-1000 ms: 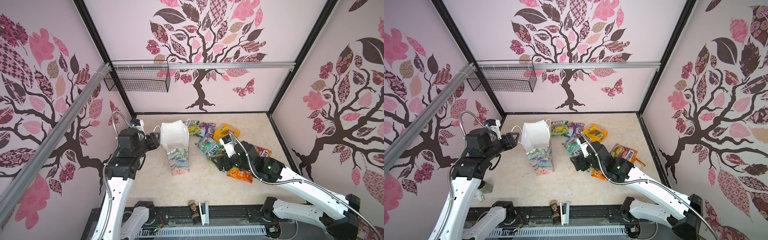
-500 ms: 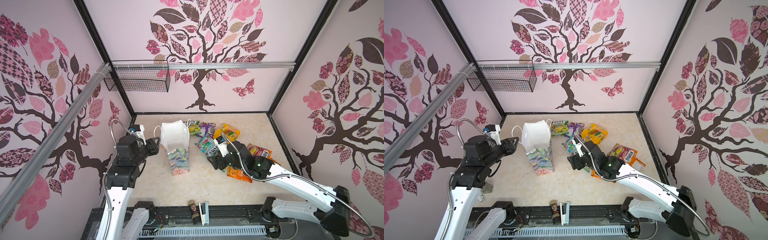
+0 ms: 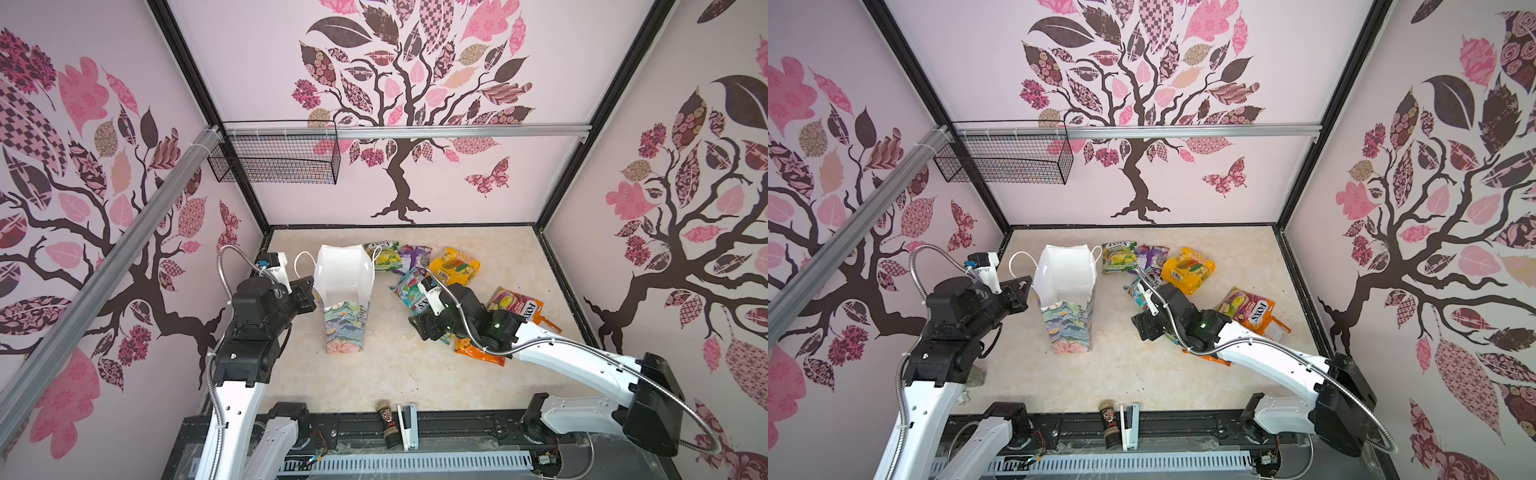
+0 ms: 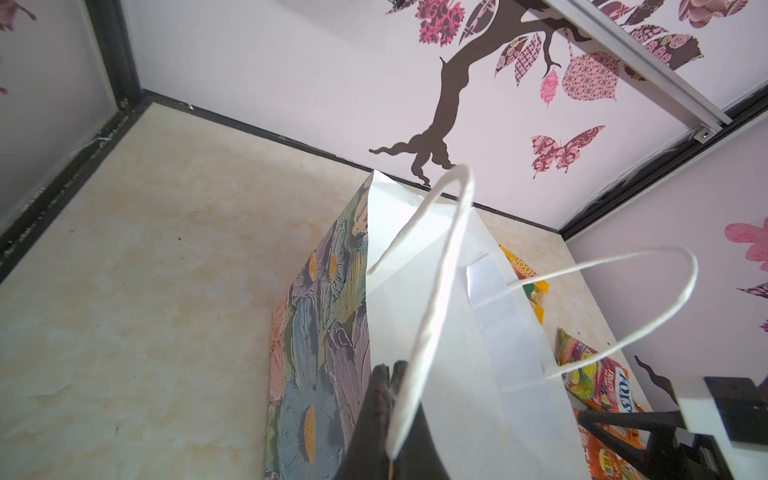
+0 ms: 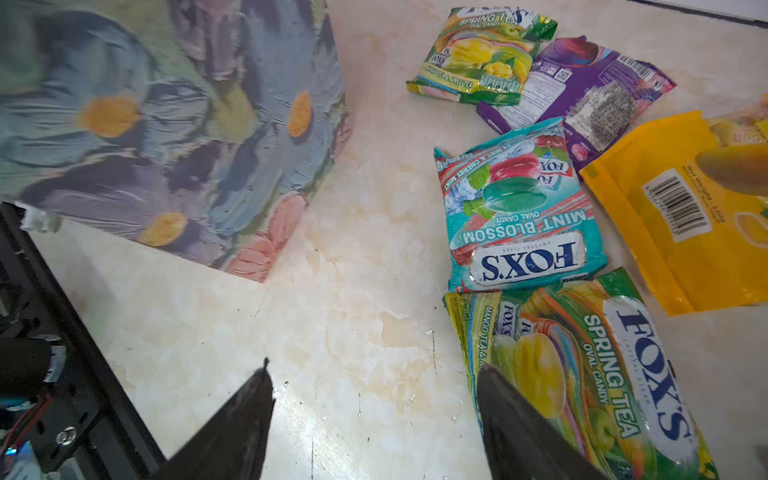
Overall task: Place the snacks into the paper bag
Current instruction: 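Hold the bag with left gripper while right lowers onto green Spring Tea packet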
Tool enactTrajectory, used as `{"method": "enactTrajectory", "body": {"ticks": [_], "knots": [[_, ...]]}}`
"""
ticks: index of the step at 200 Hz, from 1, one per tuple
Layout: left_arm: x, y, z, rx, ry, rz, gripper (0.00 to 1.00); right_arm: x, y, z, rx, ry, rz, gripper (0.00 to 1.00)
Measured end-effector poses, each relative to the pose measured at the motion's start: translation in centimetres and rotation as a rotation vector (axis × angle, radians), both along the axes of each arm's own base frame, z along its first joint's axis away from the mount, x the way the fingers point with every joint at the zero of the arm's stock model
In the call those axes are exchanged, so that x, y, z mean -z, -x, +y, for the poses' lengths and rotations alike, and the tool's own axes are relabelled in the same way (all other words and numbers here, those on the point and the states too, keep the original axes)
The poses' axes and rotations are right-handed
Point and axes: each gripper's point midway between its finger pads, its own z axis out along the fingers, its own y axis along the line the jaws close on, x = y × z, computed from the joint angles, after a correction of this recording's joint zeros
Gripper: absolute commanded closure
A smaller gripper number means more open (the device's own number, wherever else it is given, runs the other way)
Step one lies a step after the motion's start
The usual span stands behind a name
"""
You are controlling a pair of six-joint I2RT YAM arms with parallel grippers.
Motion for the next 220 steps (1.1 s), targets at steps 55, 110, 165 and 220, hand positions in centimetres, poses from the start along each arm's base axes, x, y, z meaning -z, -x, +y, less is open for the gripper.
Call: {"method": "enactTrajectory", "body": {"ticks": [55,110,165,220], "knots": [[0.2,0.9,0.6,-0.018,-0.044,-0.018,1.0,4.1,-3.3,-1.1,0.065,0.143,0.015,0.23],[-0.3,-0.8,-2.5,0.136,0.081,-0.07,1.0,6.9,-3.1,-2.4,0.087,0.216,0.04,0.22],[-1.6,-1.5,-4.4,0.234,0.17,-0.107,1.0,9.3,-2.6,-5.3,0.142,0.339,0.039,0.22],[-0.6,-0.7,-4.3,0.234,0.153,-0.065,1.0,10.8,-1.9,-7.0,0.164,0.405,0.053,0.22]]}}
